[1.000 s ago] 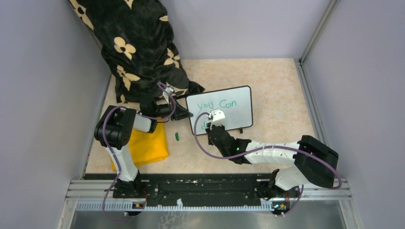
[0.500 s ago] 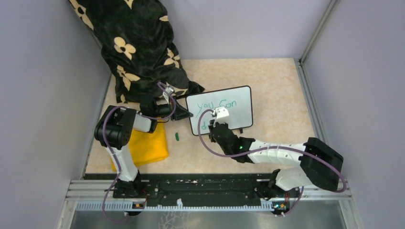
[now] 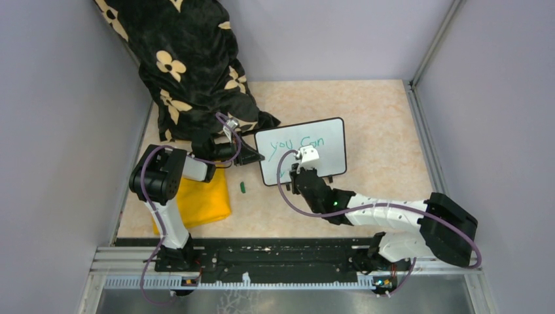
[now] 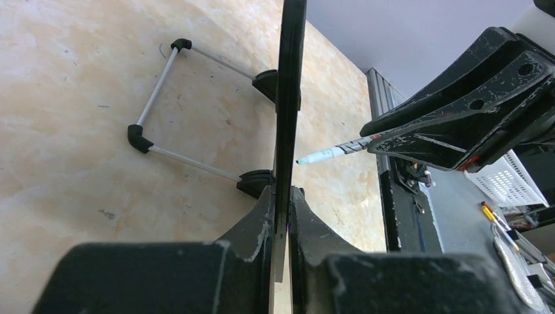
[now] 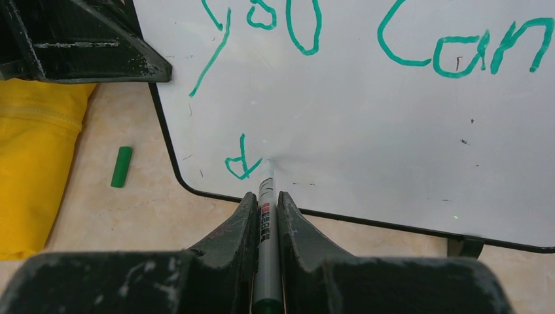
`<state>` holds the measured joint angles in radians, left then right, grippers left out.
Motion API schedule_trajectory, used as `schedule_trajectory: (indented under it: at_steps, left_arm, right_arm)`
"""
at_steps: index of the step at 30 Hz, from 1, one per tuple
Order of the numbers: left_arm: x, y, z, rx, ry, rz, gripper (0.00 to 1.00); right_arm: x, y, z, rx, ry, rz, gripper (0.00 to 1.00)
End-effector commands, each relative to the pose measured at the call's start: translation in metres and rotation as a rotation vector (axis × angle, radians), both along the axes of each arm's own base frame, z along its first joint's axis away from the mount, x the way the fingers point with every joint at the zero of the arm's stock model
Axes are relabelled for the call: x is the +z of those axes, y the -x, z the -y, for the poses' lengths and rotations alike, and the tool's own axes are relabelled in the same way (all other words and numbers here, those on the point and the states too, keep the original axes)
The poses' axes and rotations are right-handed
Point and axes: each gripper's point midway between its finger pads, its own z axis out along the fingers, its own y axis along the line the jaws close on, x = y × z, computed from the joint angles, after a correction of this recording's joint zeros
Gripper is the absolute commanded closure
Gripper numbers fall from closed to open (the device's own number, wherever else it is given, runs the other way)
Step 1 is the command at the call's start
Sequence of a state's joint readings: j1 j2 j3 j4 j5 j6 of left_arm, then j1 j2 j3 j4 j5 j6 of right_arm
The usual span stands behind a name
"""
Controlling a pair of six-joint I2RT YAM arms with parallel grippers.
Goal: Write a sentence on the whiteboard
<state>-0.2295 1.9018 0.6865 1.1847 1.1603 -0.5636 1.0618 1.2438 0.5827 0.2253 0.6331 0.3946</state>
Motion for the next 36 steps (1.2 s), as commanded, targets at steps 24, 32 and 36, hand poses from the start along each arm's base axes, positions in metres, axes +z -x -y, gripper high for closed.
schedule_trajectory:
  at_steps: [24,32,36]
  left_arm:
    - [-0.021,0.006,0.003,-0.003,-0.035,-0.092,1.00]
    - [-0.021,0.006,0.004,-0.003,-0.035,-0.093,1.00]
    - [-0.021,0.006,0.004,-0.004,-0.035,-0.092,1.00]
  right_arm:
    - [0.014,-0.010,-0.018,0.020,-0.060,0.037,1.00]
    - [0.003,-0.008,-0.018,0.024,-0.036,0.011,1.00]
    - [-0.004,-0.005,-0.014,0.023,-0.017,-0.004,1.00]
